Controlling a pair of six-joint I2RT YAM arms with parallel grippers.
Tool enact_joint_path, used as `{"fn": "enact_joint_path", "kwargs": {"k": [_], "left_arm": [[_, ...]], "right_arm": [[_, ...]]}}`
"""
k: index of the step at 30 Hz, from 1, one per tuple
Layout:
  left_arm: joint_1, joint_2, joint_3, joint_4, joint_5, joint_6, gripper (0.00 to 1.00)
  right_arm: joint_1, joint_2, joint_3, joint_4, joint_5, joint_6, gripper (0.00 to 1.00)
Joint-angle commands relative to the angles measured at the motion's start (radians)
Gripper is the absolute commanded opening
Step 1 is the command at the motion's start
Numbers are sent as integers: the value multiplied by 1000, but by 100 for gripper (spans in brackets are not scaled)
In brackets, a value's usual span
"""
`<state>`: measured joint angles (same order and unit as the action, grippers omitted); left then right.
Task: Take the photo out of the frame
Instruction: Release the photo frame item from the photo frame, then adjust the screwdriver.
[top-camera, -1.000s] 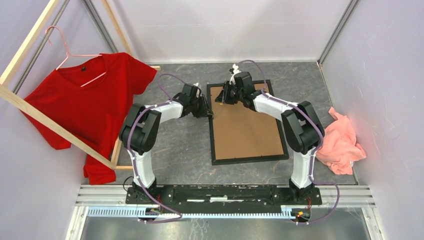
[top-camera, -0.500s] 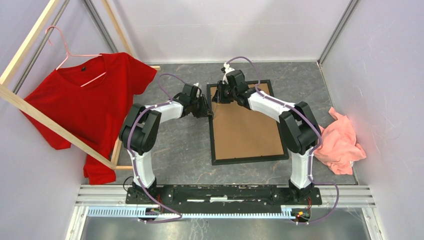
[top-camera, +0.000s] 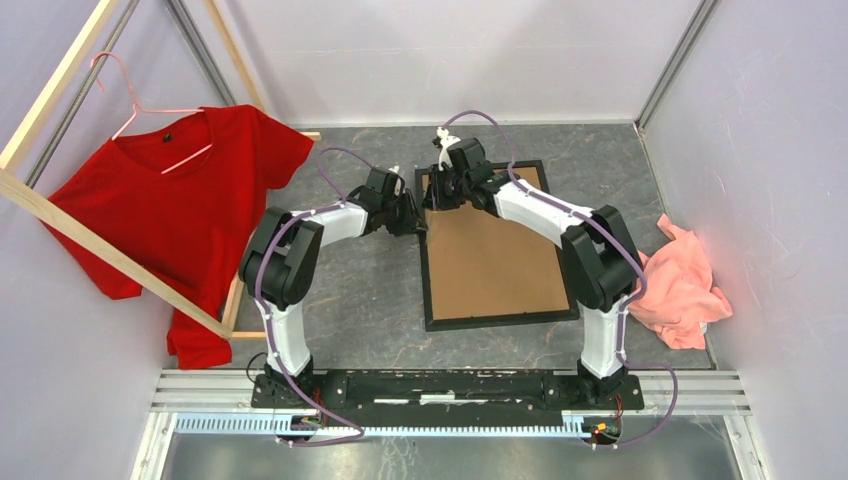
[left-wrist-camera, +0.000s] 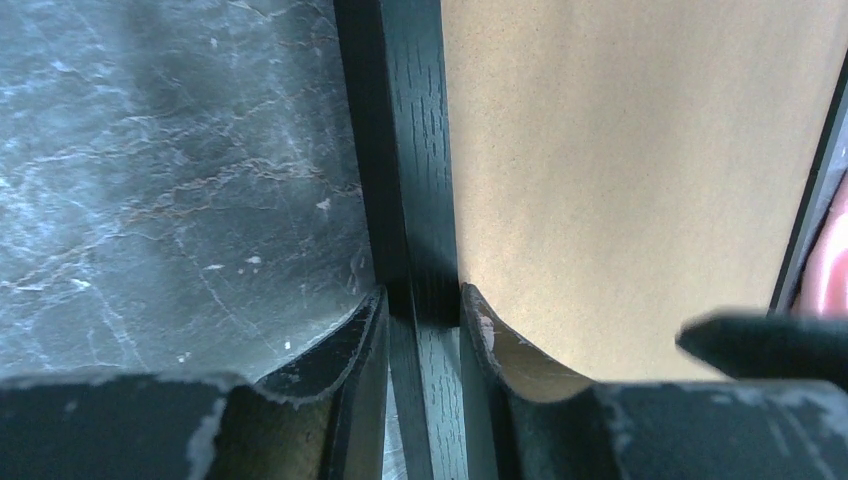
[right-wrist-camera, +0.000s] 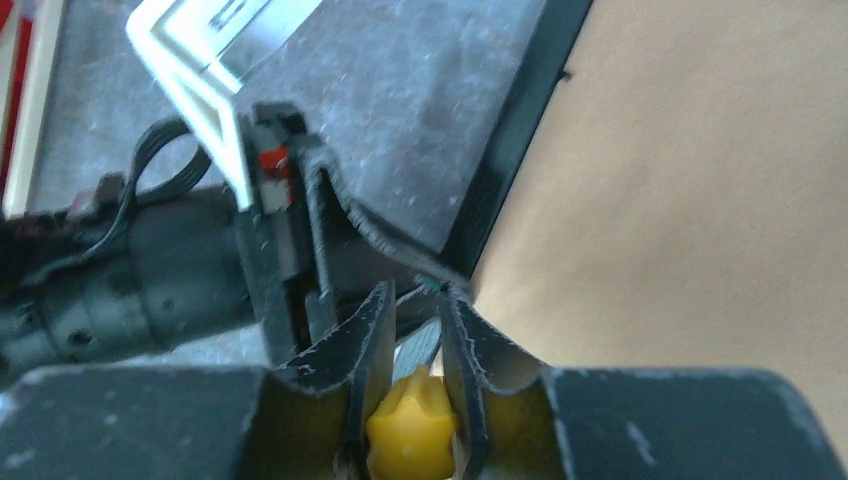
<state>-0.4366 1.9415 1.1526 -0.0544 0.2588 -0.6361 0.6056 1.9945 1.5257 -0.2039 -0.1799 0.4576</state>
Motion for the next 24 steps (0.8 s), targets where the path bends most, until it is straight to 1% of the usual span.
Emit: {"fn": "enact_joint_path", "kwargs": {"k": [1,4,6,12,14,15,16,18,21,24], "left_arm": [[-93,45,-5,-41,60,-3,2],[-93,39,-4,-40,61,8,2],[-94,30,-11,-34,62,11,2],[-97,-11,-41,-28,57,32,2],[-96,-30,-28,-55,45,54,4],[-94,-40,-18,-62,44,65,9],[-90,-49,-4,-75,44,73,16],[-78,-72,24,-102,55,88,28],[-52,-118,63,-128,78,107,40],[-32,-164,99,-147,103,131,48]], "right_arm": [[-12,-176,-78,17,-259,-4,0],[-70,-250,-153,12,-285,-91,0],[-124,-288,-201,39,-319,-103,0],[-261,-345,-301,166,-410,-7,0],[-285,-353,-328,196,-423,22,0],[-296,-357,-338,232,-428,29,0],[-305,-359,-347,251,-432,41,0],[-322,-354,-358,269,-446,58,0],[-355,-340,-379,306,-494,98,0],[-381,-336,-415,362,-527,137,0]]}}
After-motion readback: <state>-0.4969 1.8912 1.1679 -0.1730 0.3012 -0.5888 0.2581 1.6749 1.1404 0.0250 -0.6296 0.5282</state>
